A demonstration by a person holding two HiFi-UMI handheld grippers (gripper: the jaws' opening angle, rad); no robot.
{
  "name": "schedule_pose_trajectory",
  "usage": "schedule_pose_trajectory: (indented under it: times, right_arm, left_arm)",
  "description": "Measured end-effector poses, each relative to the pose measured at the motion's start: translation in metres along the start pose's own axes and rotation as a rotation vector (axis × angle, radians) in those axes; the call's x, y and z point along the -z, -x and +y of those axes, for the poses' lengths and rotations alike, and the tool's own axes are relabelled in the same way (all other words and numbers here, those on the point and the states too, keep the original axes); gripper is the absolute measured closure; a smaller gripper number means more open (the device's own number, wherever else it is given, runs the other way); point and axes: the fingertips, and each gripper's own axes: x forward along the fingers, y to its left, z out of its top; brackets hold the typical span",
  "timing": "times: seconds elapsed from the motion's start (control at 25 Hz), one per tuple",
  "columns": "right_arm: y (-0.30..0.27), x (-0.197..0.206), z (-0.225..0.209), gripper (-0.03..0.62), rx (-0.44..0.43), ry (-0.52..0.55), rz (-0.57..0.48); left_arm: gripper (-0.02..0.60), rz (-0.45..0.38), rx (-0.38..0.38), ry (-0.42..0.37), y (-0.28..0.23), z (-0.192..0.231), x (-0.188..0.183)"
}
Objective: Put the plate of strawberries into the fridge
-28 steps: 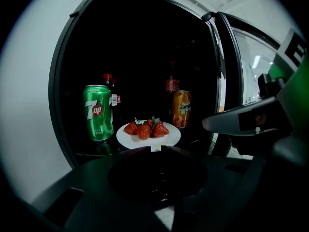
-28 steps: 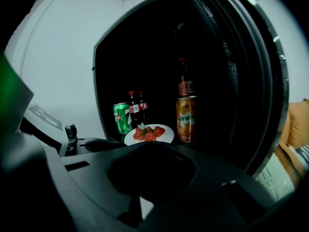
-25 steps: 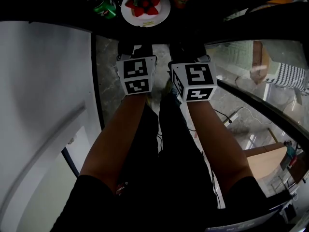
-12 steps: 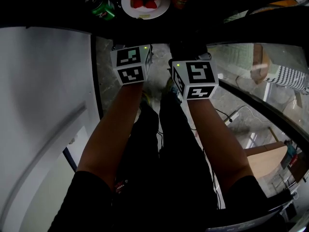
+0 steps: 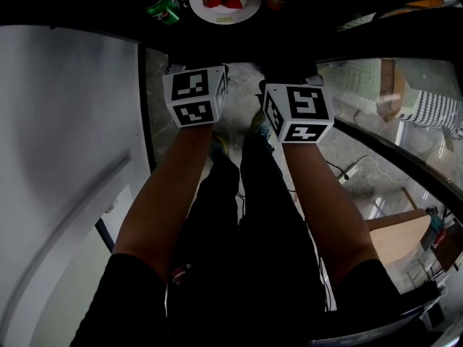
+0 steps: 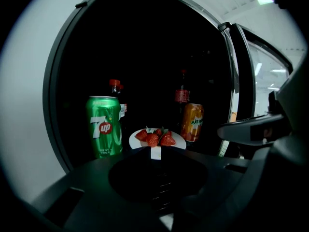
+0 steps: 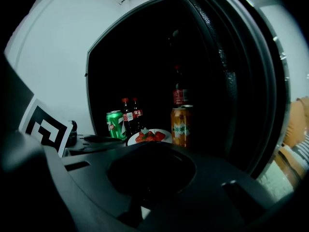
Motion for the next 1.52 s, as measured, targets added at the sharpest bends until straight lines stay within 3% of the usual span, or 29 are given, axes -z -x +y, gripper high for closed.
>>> schedule_pose_trajectory:
  times: [0.84,1.52]
  right_arm:
    - [0.053,-0.046,0.028,0.588,0.067,0.006,-0.051]
    - [0.054,-0.06,0.038,0.588,0.035,0.049,-0.06]
  left_arm:
    - [0.532,-0.069,0.018,-0.016,0.086,0.016,-0.052]
    - [0.532,-0.105,0.023,-0.02,0.097,0.021,-0.069]
